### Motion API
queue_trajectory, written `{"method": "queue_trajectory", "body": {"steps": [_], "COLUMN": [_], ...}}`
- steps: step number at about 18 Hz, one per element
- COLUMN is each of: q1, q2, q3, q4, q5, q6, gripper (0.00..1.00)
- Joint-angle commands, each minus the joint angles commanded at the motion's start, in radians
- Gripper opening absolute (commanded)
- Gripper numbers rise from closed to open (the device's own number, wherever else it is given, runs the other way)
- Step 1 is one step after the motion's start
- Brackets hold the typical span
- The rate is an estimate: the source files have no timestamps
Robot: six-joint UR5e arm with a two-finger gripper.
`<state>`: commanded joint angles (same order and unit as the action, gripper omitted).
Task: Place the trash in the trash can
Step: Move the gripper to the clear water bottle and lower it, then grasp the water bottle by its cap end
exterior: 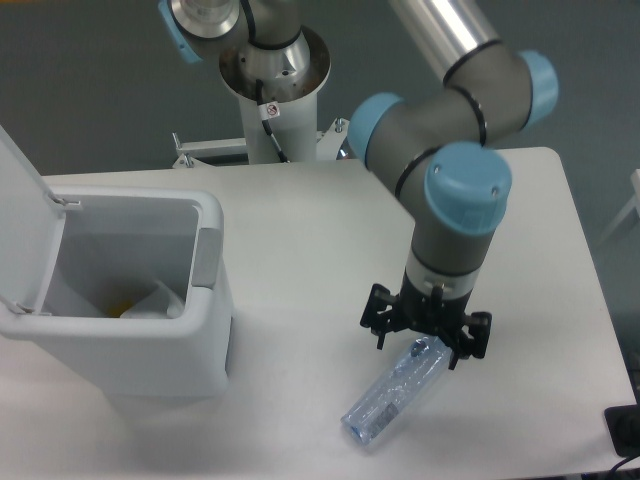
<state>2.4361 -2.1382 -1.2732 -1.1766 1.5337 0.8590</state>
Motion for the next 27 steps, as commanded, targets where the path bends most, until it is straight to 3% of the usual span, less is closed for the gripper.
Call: {"method": "queue_trajectory", "body": {"steps": [6, 11, 13, 15, 18, 21, 27], "q1": [-0.066, -0.084, -0.097, -0.109, -0.120, -0.138, -0.147], "q2": [-0.113, -0.190, -0.206, -0.225, -0.233, -0.224, -0.229], "q3": [0.052, 0.109, 0.104, 0.100, 0.094, 0.043, 0.041], "q4": [0.000, 0.005, 0.026, 0.082, 0.092, 0.100, 0.100], "q5": [0.124, 0.155, 0.189, 0.198, 0.198, 0.224, 0.250], "q6": [0.008, 0.021, 0.025, 0.025, 0.026, 0.025, 0.021], "gripper": [1.00, 1.00, 1.00, 1.00, 1.00, 1.00, 1.00]}}
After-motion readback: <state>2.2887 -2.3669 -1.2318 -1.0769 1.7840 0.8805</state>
